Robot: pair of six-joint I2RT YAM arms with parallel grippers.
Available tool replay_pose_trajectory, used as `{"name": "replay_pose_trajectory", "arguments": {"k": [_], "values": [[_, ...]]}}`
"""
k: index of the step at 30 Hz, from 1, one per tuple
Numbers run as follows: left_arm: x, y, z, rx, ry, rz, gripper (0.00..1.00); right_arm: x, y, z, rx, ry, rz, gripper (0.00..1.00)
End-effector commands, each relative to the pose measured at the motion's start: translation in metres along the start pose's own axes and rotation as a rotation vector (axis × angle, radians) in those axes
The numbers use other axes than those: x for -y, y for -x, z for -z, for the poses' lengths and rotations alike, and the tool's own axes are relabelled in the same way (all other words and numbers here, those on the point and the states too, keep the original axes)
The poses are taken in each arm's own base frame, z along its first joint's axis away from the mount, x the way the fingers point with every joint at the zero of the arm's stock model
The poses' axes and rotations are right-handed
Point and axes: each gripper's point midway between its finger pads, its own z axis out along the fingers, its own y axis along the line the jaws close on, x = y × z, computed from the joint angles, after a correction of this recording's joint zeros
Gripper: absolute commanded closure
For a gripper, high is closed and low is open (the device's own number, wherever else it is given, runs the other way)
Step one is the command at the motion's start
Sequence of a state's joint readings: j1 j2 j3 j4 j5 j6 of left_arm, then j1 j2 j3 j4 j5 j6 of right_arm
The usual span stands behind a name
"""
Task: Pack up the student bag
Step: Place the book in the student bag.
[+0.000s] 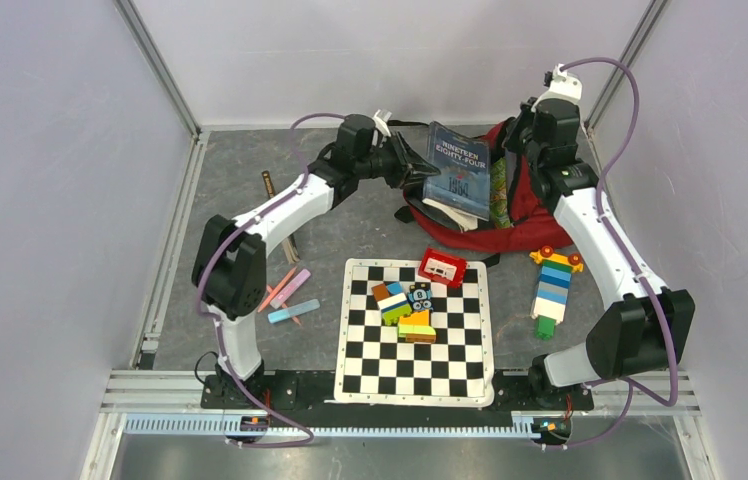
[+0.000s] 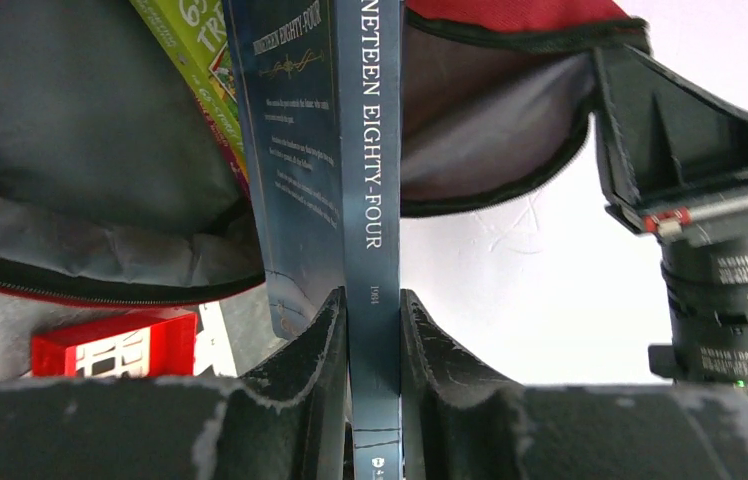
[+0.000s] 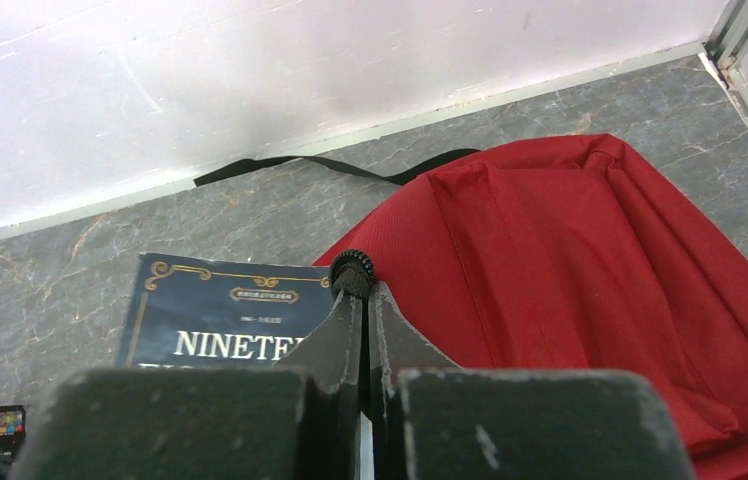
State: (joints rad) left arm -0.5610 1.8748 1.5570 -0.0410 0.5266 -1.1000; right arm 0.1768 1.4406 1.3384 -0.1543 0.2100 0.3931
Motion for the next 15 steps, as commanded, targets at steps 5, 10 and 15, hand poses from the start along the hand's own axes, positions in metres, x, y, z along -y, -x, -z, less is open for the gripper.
{"name": "replay_pose_trajectory", "arguments": {"k": [5,10,15], "values": [[0.067,0.008,0.0,0.028,-0.215,0.066,0.98,-0.008,0.079,0.019,0.198,-0.024,-0.046,1.0],[0.053,-0.009,-0.006,-0.015,-0.173,0.129,0.98,-0.015,0.09,0.017,0.218,-0.005,-0.062,1.0],[0.04,-0.032,-0.01,-0.07,-0.104,0.16,0.98,-0.016,0.095,0.018,0.233,-0.002,-0.067,1.0]]}}
